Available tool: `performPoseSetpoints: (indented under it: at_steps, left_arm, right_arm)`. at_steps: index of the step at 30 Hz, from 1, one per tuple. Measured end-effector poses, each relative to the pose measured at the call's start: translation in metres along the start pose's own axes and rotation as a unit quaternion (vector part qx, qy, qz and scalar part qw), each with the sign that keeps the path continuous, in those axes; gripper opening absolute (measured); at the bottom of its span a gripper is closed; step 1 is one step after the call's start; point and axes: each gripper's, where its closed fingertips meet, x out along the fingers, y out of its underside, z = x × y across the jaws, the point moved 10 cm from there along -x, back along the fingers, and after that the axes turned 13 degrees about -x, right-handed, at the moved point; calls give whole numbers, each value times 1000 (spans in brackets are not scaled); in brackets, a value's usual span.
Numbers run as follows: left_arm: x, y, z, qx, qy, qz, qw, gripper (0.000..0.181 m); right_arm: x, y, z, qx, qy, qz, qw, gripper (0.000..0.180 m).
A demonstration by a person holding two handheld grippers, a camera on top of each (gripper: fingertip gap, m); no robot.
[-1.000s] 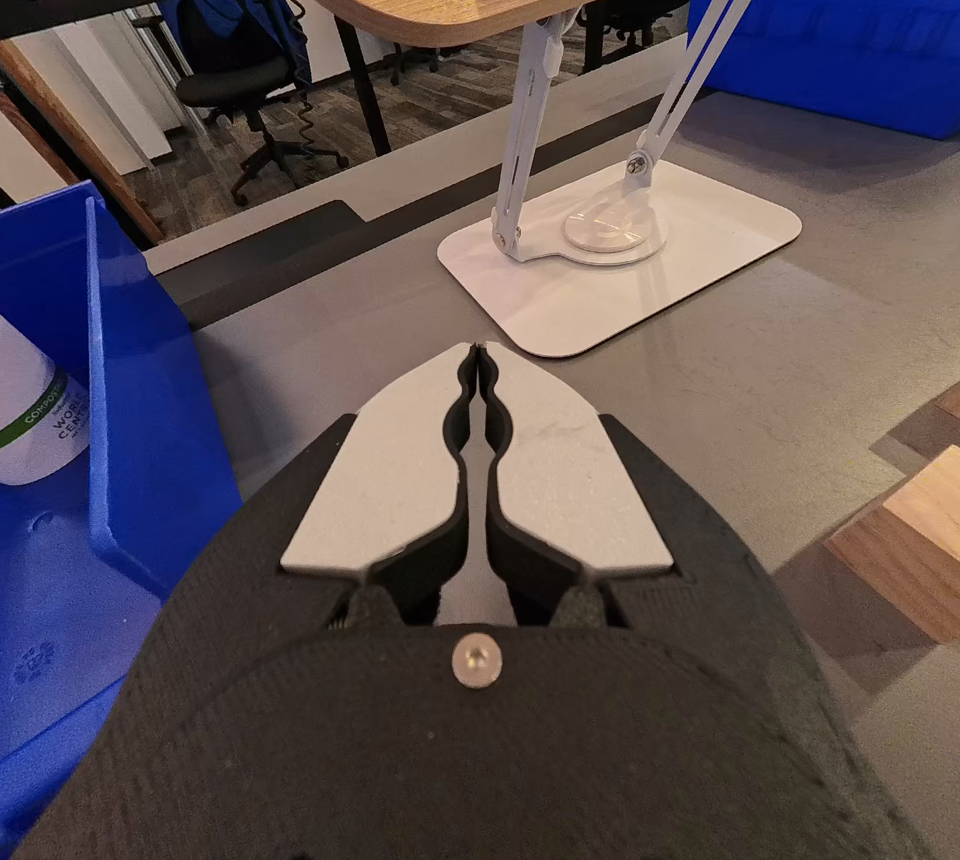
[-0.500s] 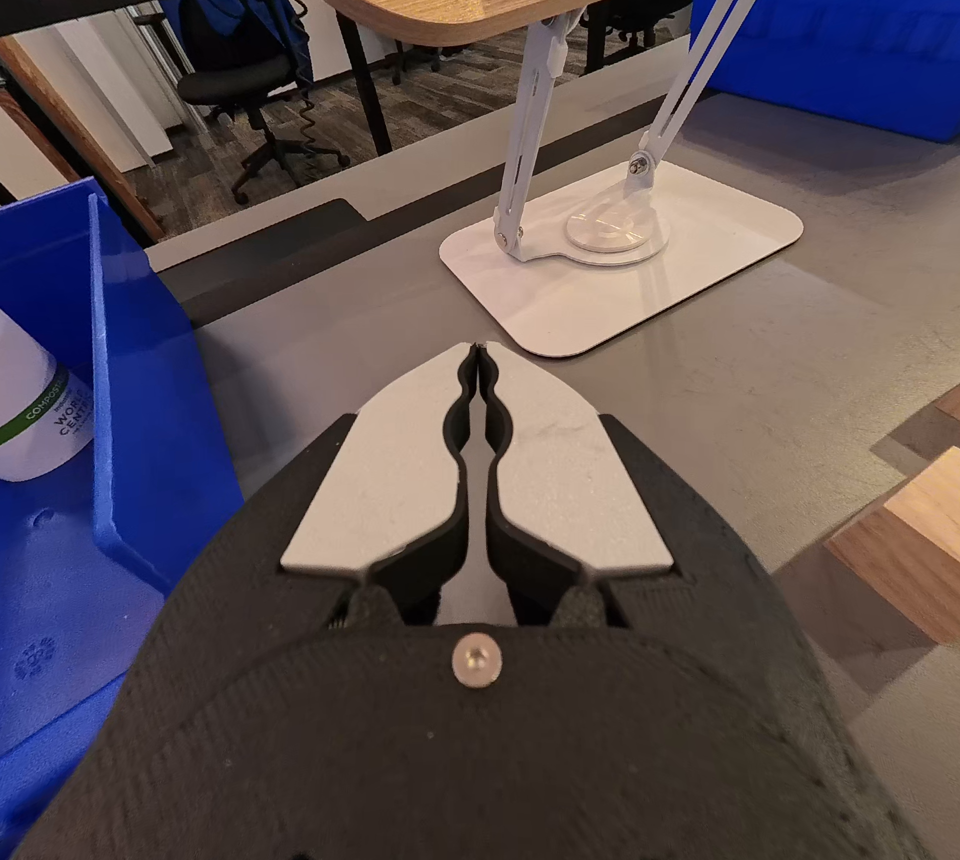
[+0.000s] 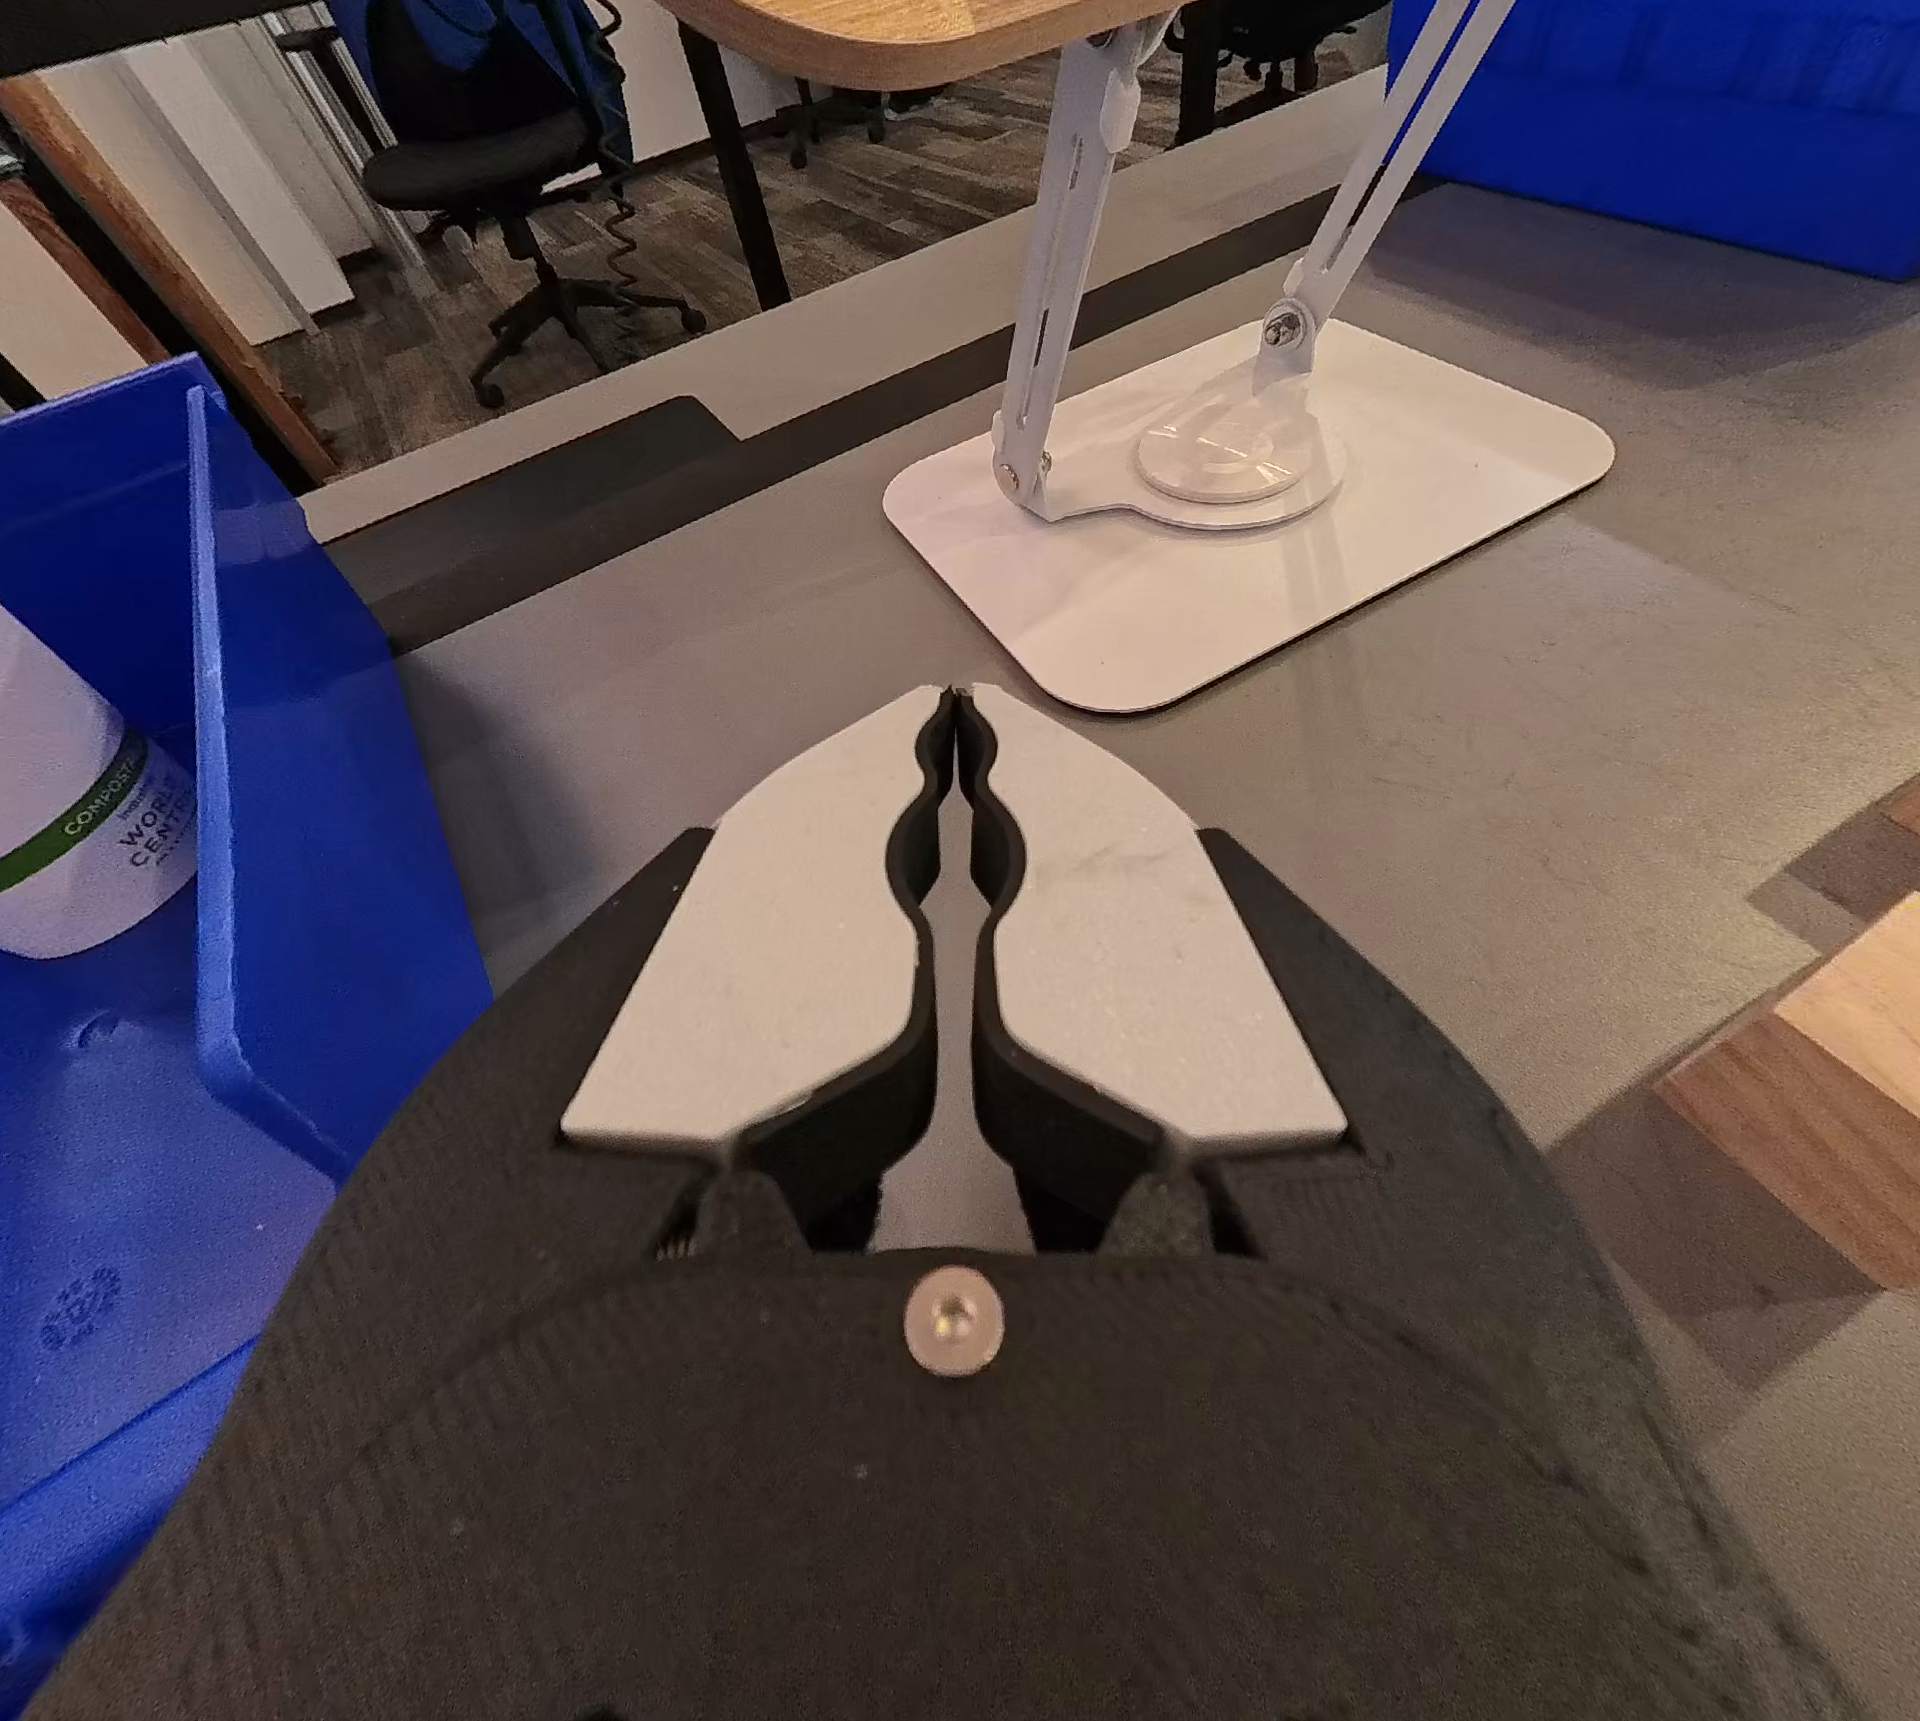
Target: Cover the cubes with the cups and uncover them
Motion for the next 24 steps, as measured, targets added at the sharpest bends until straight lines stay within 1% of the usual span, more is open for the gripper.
performPoseSetpoints:
  at_steps: [12, 17, 24]
  left_arm:
    - [-1, 0, 1, 1, -4, -3, 1000, 0]
    - [-9, -10, 8, -15, -8, -34, 999, 0]
    - [-10, -11, 11, -13, -16, -34, 999, 0]
  right_arm:
    - [-1, -1, 0, -2, 2, -2, 1000, 0]
    - [0, -2, 1, -2, 1, -4, 1000, 0]
    - [0, -3, 1, -3, 1, -5, 1000, 0]
